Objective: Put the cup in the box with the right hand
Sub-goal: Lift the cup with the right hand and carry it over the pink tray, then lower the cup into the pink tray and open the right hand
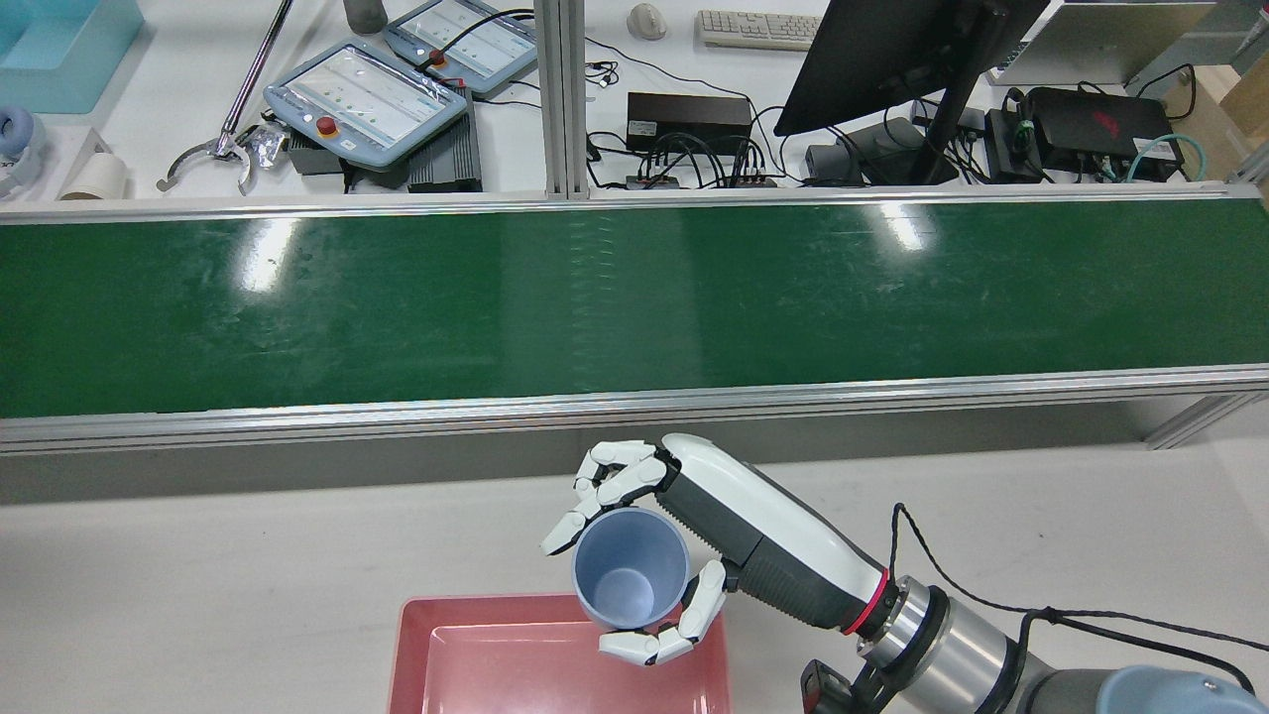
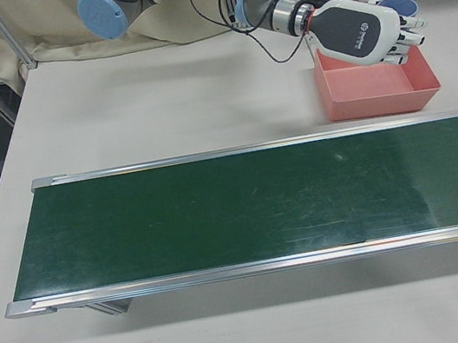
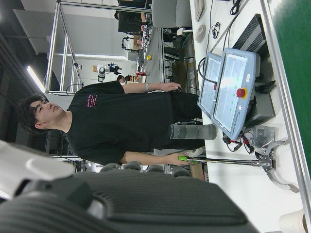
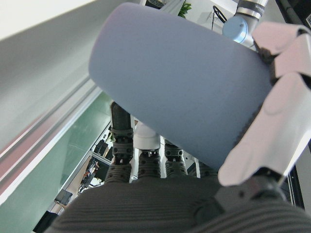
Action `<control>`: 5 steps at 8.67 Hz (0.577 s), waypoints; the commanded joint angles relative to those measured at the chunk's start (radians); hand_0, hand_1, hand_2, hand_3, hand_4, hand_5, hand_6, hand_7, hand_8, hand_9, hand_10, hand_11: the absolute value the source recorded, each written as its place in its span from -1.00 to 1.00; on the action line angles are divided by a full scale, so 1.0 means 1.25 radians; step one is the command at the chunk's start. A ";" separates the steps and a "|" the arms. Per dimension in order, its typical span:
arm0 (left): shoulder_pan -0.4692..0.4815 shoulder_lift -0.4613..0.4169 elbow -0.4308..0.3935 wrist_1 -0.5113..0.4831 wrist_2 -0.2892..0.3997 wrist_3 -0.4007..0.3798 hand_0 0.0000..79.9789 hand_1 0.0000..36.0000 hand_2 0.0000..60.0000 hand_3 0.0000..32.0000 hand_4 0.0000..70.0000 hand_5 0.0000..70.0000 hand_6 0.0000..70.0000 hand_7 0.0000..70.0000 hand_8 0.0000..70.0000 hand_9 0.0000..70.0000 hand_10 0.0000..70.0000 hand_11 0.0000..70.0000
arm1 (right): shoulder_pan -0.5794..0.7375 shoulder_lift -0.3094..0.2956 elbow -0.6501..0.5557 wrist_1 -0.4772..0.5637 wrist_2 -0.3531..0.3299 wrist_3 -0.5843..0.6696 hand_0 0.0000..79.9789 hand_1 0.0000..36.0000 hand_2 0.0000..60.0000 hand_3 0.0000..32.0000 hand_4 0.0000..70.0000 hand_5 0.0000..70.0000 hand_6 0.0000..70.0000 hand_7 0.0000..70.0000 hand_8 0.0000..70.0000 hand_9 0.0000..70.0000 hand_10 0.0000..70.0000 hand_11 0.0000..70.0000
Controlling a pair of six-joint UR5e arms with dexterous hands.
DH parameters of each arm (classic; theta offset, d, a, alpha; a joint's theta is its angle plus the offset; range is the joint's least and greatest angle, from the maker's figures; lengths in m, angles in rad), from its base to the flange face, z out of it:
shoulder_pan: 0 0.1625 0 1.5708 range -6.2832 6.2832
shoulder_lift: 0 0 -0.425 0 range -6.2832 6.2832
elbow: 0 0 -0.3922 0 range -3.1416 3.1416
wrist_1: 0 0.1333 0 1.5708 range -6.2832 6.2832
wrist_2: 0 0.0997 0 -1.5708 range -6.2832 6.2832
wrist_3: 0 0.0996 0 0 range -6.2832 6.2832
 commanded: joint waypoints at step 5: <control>0.000 0.000 0.001 0.000 0.001 0.000 -1.00 -1.00 -1.00 -1.00 -1.00 -1.00 -1.00 -1.00 -1.00 -1.00 -1.00 -1.00 | -0.094 0.020 -0.107 0.076 0.013 -0.031 0.11 -0.54 -0.70 -1.00 -0.46 -0.92 -0.87 -0.53 -1.00 -0.95 -0.88 -0.79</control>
